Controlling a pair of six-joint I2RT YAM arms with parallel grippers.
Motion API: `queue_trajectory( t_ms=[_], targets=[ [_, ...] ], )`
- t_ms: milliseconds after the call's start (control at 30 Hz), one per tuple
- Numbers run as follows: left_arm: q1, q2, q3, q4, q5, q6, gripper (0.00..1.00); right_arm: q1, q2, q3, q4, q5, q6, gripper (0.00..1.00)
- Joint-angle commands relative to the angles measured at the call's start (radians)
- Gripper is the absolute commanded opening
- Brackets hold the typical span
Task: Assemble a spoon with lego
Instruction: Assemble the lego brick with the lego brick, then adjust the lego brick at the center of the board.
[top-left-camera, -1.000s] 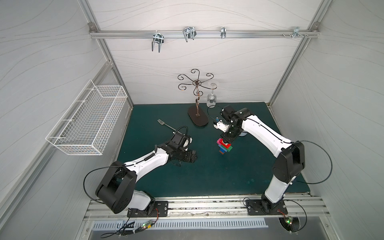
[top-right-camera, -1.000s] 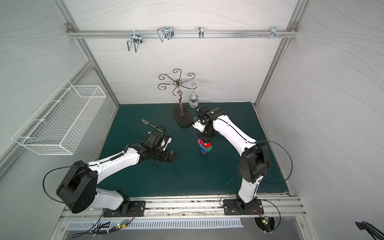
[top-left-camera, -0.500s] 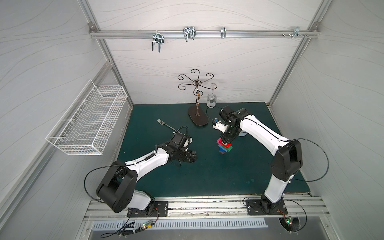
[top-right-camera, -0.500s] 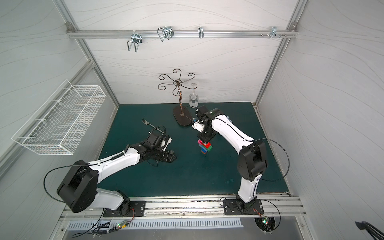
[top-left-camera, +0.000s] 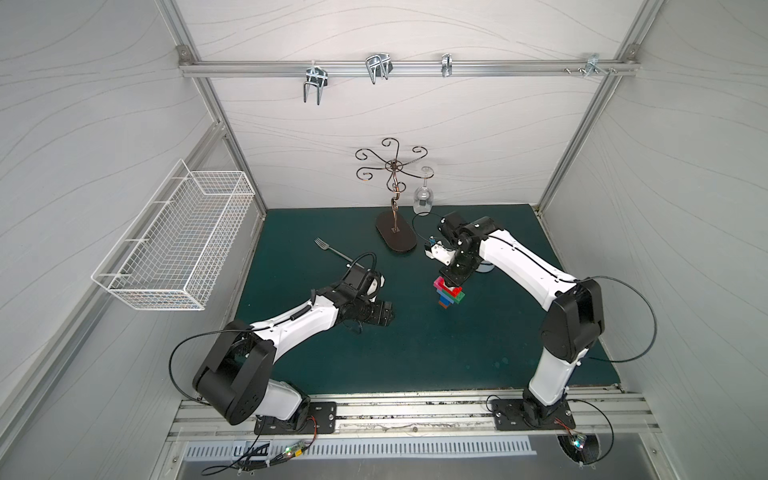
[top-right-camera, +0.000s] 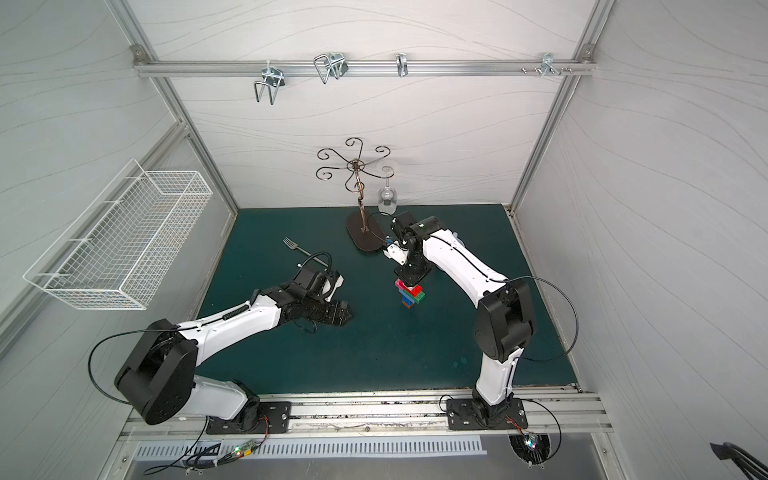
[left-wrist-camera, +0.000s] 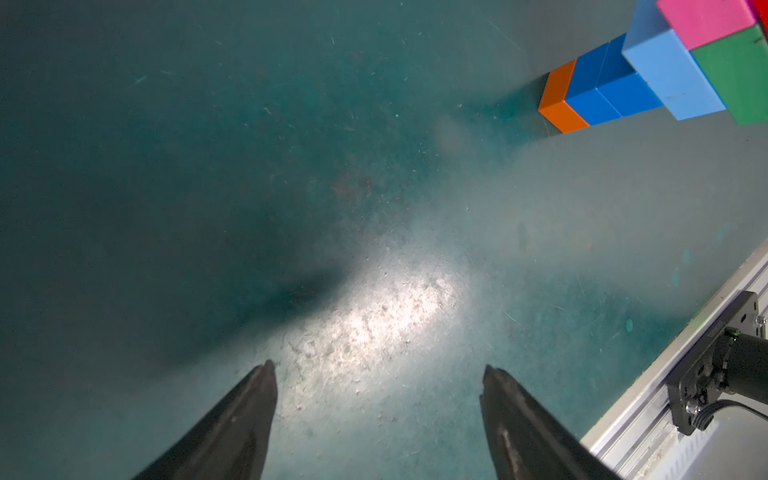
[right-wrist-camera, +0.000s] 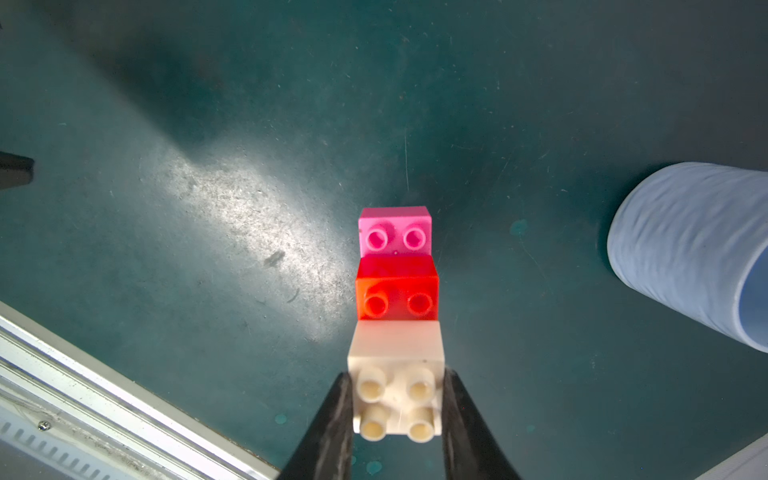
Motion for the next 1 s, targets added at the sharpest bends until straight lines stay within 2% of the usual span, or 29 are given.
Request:
queue_trajectory(
  t_ms=[0,200,433,567,833,967],
  targets=[
    [-0.005,0.006,0.038,0.020,0.010,0.001,0.82,-0.004,0.086,-0.071,-0.020,-0.029,-0.012,0.22],
    [-0.004,-0.001,0.035,0.018,0.007,0.000,0.82,-0.002,0.092,-0.078,-0.021,-0.036,-0.010,0.22],
    [-0.004,0.001,0.033,0.017,0.004,-0.003,0.82,-0.002,0.069,-0.025,-0.028,-0.045,0.006,0.44],
    [-0.004,-0.002,0.032,0.018,-0.003,-0.005,0.82,0.001,0.065,0.004,-0.018,-0.057,0.017,0.53],
    [-0.004,-0.009,0.033,0.002,-0.010,0.000,0.82,0.003,0.138,0.001,0.011,-0.020,0.019,0.54],
    [-0.004,-0.014,0.032,-0.004,-0.016,-0.001,0.82,0.006,0.160,0.009,0.011,-0.010,0.019,0.50]
  ],
)
